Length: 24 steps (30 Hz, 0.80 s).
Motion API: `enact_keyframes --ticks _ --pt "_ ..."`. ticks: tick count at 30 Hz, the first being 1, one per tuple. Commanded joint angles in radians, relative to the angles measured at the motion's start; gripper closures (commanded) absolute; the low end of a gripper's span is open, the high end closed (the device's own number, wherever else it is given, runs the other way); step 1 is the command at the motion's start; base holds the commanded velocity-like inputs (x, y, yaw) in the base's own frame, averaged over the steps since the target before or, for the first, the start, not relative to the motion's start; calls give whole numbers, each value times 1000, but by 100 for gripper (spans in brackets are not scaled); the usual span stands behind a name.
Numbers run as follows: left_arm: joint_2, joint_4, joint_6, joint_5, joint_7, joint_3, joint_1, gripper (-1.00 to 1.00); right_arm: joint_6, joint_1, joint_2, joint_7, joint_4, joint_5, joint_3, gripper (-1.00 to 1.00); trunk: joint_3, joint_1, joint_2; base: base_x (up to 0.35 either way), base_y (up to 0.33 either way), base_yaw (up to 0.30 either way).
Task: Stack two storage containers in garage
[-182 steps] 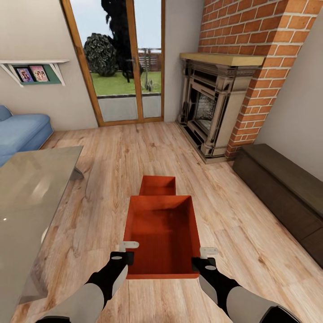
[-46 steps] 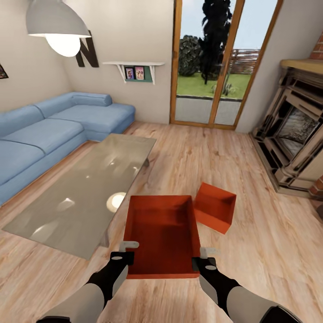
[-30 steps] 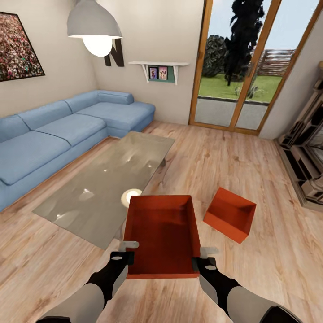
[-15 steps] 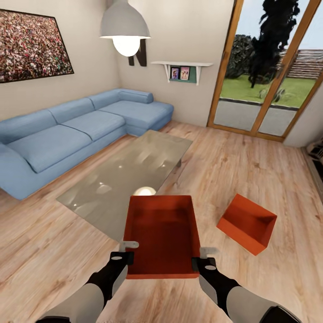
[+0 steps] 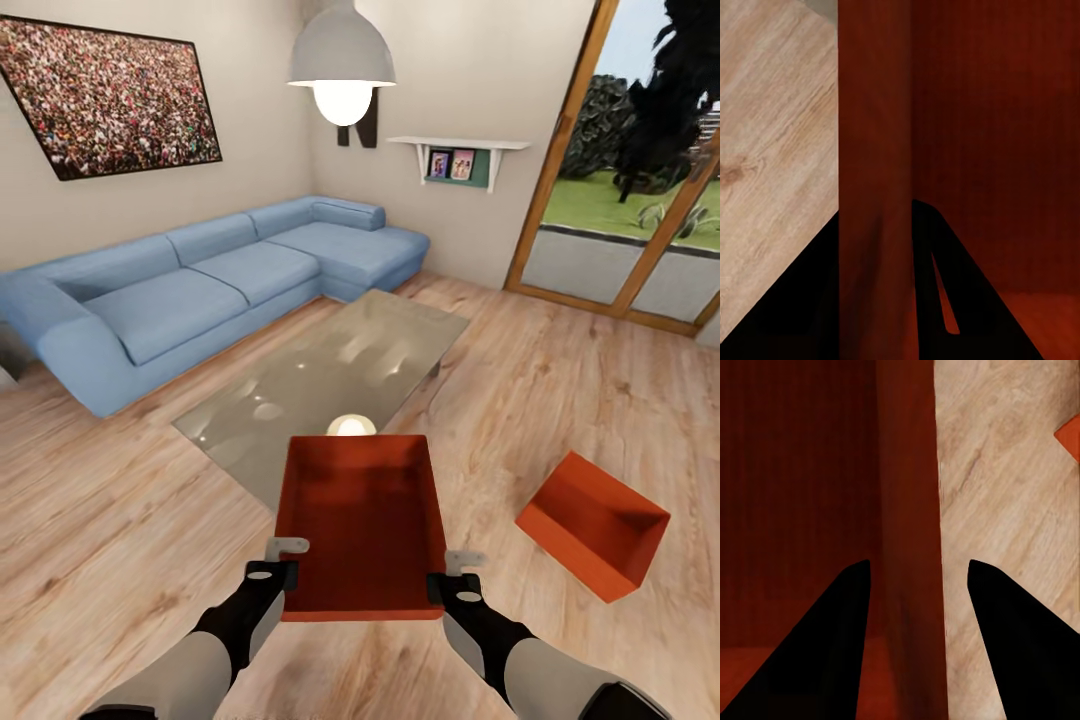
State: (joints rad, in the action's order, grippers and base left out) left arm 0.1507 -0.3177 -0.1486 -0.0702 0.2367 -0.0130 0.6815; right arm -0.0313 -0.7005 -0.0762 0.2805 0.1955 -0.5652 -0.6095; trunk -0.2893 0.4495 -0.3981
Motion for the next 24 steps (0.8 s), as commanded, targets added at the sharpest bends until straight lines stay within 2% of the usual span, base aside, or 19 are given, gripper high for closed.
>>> enact_keyframes --ticks 1,7,12,24 --pt "0 -3 -9 -25 13 -24 1 100 -6 -1 12 17 -1 -3 8 100 -2 0 -2 0 0 271" --pt "0 -3 -7 -25 13 -24 1 100 -6 -1 12 17 -1 -3 8 100 -2 0 -2 0 0 271" --pt "0 0 30 -24 13 -24 1 100 -5 -1 13 17 -1 -3 8 100 -2 0 -2 0 0 271" --pt "0 1 28 -23 13 -24 1 100 -6 -1 13 17 -1 -3 8 100 -2 0 -2 0 0 270"
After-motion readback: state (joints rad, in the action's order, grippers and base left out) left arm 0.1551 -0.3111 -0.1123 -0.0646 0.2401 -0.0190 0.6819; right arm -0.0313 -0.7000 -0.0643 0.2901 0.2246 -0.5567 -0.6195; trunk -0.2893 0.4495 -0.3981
